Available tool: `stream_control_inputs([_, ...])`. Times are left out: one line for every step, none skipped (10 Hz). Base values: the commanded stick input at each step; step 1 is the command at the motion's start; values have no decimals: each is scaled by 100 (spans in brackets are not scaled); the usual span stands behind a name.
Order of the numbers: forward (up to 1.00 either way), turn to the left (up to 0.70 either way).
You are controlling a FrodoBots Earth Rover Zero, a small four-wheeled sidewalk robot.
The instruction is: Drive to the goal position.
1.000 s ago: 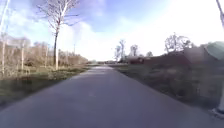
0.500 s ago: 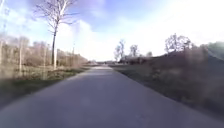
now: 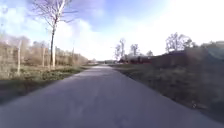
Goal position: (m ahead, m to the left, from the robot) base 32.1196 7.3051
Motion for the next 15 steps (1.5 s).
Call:
stream_control_inputs([100, 0])
stream_control_inputs([100, 0])
stream_control_inputs([100, 0])
stream_control_inputs([100, 0])
stream_control_inputs([100, 0])
stream_control_inputs([100, 0])
stream_control_inputs([100, 0])
stream_control_inputs([100, 0])
stream_control_inputs([100, 0])
stream_control_inputs([100, 0])
stream_control_inputs([100, 0])
stream_control_inputs([100, 0])
stream_control_inputs([100, 0])
stream_control_inputs([100, 0])
stream_control_inputs([100, 0])
